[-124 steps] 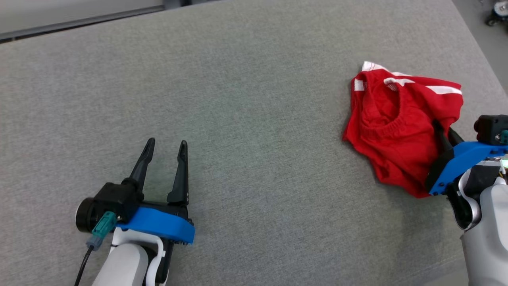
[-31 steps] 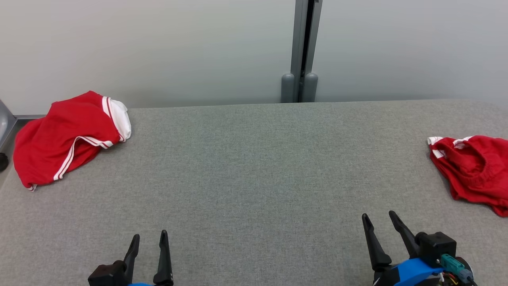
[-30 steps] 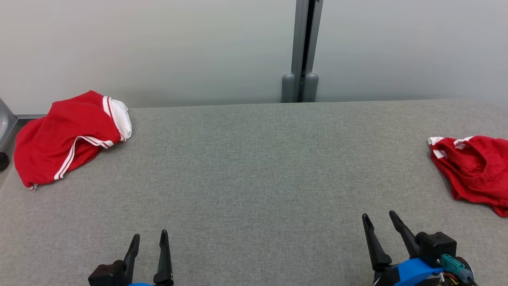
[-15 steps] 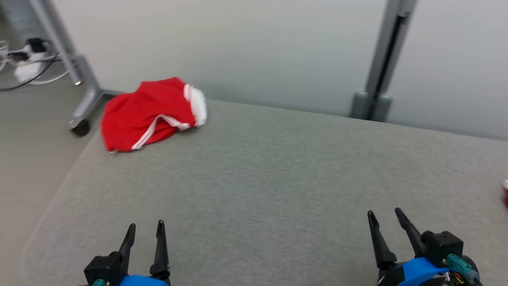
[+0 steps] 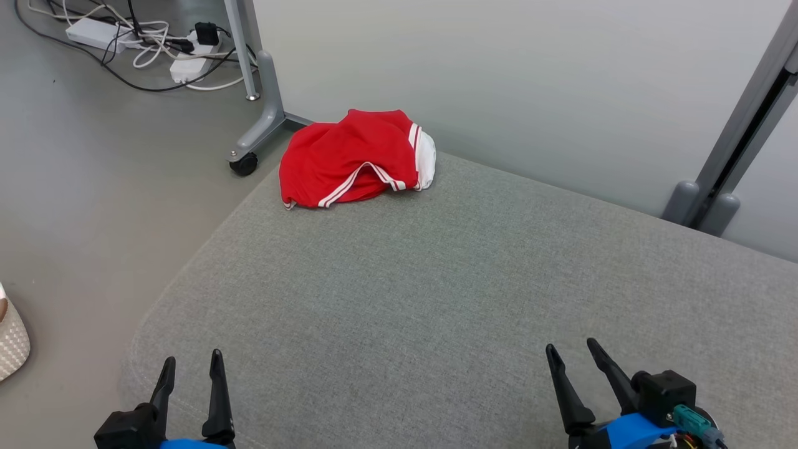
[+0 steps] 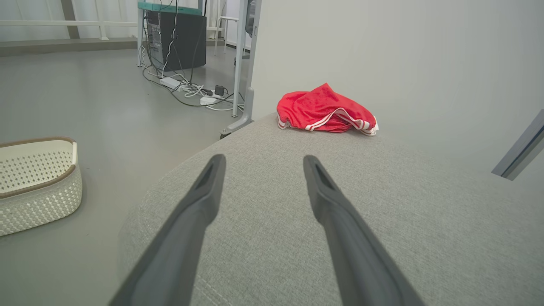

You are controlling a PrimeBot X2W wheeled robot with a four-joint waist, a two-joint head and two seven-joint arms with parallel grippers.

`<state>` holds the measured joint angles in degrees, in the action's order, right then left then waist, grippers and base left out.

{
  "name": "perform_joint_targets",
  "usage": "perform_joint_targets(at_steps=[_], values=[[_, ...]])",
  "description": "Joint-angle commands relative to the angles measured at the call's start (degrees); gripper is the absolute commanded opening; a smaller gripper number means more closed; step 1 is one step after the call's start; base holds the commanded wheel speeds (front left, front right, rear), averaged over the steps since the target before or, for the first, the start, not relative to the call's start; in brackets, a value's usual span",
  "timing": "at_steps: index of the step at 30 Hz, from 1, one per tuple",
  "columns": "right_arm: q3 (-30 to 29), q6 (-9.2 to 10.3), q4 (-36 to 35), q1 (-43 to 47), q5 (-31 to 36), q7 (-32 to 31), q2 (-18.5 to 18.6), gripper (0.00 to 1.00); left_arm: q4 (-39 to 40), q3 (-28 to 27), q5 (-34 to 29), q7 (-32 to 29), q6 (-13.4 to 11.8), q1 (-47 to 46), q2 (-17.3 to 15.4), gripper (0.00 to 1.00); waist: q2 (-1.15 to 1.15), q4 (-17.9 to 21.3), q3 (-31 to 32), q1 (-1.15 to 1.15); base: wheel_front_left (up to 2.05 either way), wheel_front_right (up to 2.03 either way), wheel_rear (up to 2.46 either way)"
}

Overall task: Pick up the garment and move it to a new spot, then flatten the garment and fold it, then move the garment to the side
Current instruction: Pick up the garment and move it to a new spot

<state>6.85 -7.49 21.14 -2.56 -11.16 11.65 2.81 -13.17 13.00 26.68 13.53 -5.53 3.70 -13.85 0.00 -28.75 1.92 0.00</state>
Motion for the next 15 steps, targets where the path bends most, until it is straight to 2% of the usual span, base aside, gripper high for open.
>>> perform_joint_targets(at_steps=[1,7,11,15], values=[[0.1,0.00,0.0,-0.6,0.0,0.1,0.2,1.00,0.4,-0.2,-0.1,-0.1,-0.2,0.4,-0.1,1.00,0.00,-0.1,-0.2,0.00,0.00,0.00,0.00],[0.8,0.00,-1.8,-2.3,1.2,-0.8,0.2,1.00,2.8,-1.5,-1.1,-0.5,-1.2,-1.0,-3.0,1.00,0.00,0.8,-2.1,0.00,0.00,0.00,0.00],[-0.6,0.00,-4.3,-3.6,3.6,-2.2,0.2,1.00,6.0,-4.2,-1.3,-1.5,-1.3,-5.3,-6.7,1.00,0.00,2.3,-4.8,0.00,0.00,0.00,0.00],[-2.8,0.00,-8.1,-5.3,6.8,-4.2,0.1,1.00,10.2,-6.8,-2.2,-3.6,-1.0,-13.4,-11.4,1.00,0.00,3.9,-8.7,0.00,0.00,0.00,0.00]])
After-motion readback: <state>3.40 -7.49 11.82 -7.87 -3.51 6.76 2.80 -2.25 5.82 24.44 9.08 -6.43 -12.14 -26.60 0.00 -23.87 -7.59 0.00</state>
